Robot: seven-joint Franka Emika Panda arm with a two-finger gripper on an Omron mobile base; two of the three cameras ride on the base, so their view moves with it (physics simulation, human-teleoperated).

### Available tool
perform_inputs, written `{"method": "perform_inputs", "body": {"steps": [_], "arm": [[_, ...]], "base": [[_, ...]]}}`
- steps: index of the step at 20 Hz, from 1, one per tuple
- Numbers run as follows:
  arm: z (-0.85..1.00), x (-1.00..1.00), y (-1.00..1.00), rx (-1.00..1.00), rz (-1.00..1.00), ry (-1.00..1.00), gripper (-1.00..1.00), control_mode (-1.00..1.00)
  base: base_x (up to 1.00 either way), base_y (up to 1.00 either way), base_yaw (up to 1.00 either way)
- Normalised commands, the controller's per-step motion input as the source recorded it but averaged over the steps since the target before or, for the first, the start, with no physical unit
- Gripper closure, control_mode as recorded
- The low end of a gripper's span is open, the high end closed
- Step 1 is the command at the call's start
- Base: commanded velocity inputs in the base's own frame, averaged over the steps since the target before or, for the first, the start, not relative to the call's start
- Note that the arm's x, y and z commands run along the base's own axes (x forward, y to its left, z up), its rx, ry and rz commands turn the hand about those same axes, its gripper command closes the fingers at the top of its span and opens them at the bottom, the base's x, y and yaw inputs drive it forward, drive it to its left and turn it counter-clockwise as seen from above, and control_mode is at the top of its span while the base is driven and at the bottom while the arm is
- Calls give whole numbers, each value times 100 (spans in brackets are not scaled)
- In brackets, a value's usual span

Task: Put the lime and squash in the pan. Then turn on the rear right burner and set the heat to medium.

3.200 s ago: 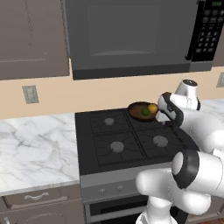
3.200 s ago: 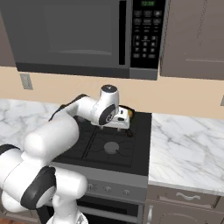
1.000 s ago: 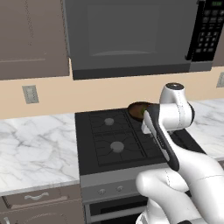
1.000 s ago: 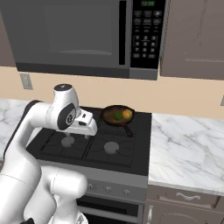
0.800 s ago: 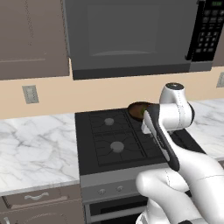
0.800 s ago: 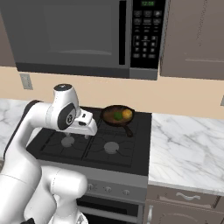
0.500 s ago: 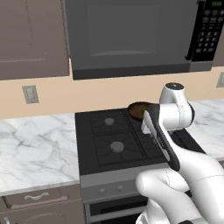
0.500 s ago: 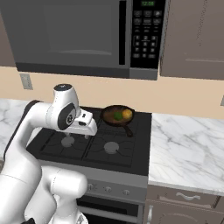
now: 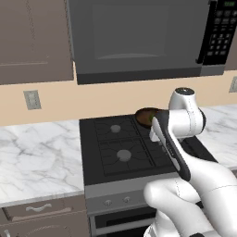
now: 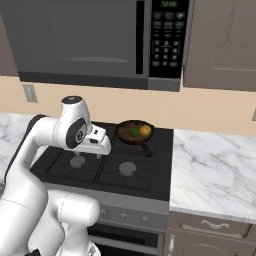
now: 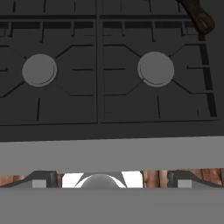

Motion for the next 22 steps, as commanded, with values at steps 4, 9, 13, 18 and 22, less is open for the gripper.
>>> {"method": "perform_inputs", "body": {"steps": [4,9,13,18,22], "arm": [[0,0,0,0,0,0,-100,100],[0,0,0,0,0,0,-100,100],[0,0,0,0,0,0,-100,100],[0,0,0,0,0,0,-100,100],[0,0,0,0,0,0,-100,100]], "base": [[-1,7,0],[0,17,0],[0,33,-2],[0,64,-2],[1,51,-6]]}}
